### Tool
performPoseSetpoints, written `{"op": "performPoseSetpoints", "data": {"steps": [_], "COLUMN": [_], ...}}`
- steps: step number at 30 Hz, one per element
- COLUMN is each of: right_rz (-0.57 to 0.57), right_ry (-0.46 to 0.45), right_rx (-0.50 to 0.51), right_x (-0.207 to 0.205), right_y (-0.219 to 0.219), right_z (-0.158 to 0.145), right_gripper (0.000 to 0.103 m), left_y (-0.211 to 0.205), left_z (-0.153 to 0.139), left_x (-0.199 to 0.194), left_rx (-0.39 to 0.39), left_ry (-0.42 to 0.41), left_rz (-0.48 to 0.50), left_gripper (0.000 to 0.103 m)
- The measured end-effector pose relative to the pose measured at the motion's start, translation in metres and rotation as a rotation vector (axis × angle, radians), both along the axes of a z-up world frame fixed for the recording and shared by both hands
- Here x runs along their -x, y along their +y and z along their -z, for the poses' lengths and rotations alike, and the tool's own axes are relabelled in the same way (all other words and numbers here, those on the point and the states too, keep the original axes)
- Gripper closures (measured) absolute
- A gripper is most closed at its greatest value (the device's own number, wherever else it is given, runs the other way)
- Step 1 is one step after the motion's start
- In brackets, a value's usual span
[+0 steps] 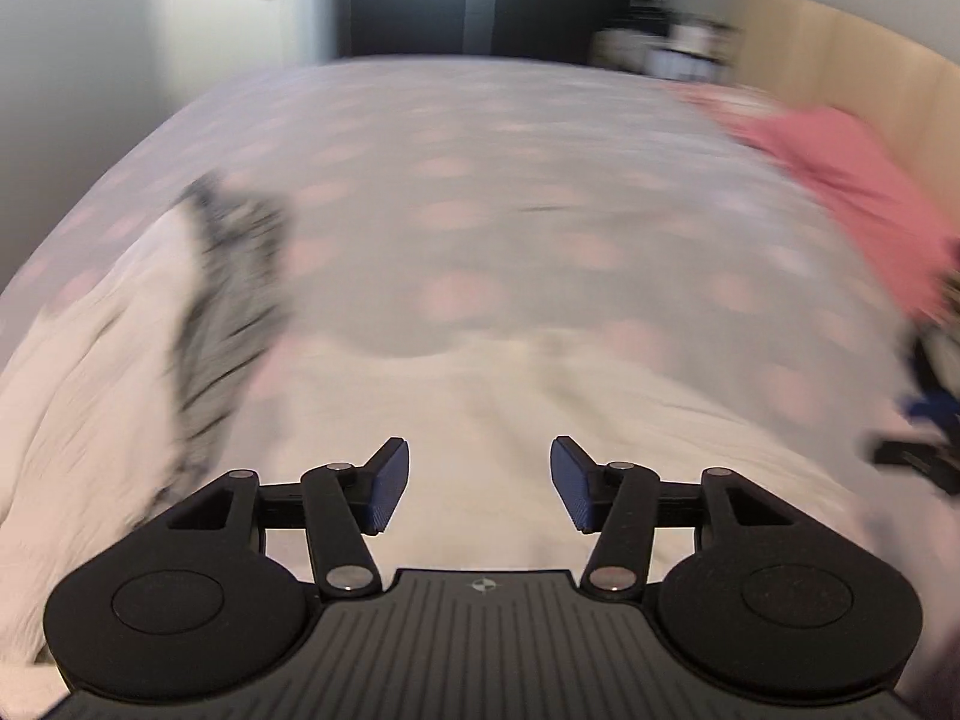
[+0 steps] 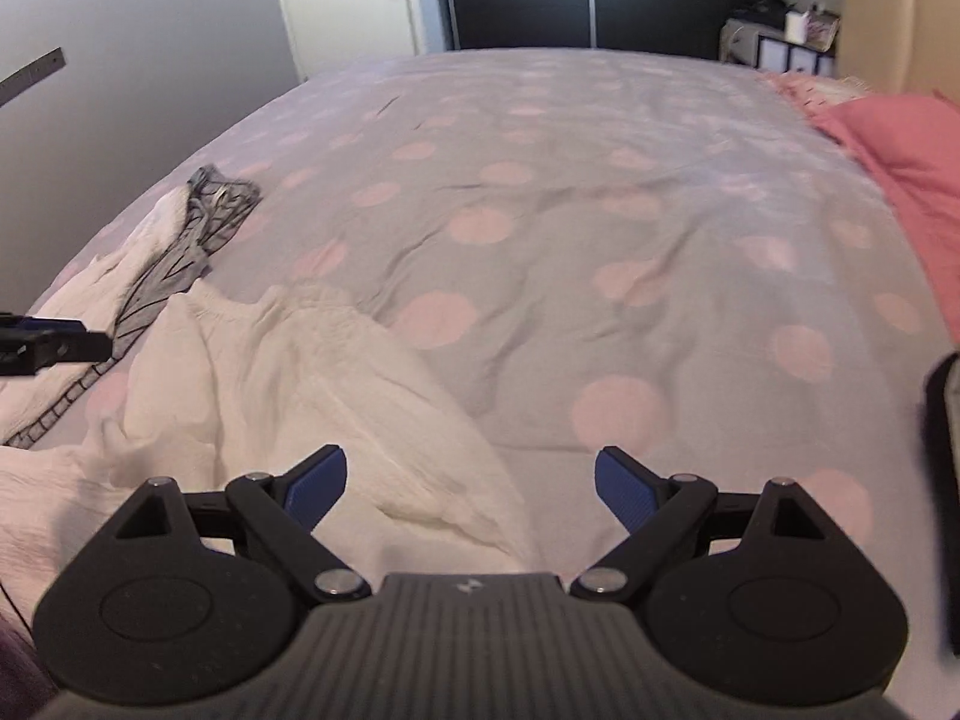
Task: Fold clothes
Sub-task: 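Grasp the white shirt edge with the left and right grippers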
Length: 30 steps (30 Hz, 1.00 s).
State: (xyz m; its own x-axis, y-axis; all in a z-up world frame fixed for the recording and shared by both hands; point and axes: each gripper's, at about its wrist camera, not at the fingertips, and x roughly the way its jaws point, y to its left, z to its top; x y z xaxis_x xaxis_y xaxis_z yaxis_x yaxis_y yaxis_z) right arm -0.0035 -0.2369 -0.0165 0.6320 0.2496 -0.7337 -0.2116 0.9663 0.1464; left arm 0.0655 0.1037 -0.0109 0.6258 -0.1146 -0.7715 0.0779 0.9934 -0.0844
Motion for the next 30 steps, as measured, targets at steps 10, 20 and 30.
{"op": "performPoseSetpoints", "data": {"steps": [10,20,30], "right_rz": [-0.081,-0.236,-0.133], "right_ry": [0.062,0.062,-0.019], "right_rx": [-0.096,-0.133,-0.145], "right_x": [-0.096,-0.159,-0.16], "right_y": [0.048,0.104,0.06], "right_z": [0.044,0.077,0.054], "right_gripper": [0.011,0.013,0.096], "left_y": [0.065,0.059,0.045], "left_z": [0.078,0.082,0.052], "left_x": [-0.038,-0.05,-0.057], "left_rx": [0.234,0.197,0.193], "left_ry": [0.12,0.114,0.009], "left_rz": [-0.343,-0.382,-0.332], "left_gripper": [0.051,0.072,0.093]}}
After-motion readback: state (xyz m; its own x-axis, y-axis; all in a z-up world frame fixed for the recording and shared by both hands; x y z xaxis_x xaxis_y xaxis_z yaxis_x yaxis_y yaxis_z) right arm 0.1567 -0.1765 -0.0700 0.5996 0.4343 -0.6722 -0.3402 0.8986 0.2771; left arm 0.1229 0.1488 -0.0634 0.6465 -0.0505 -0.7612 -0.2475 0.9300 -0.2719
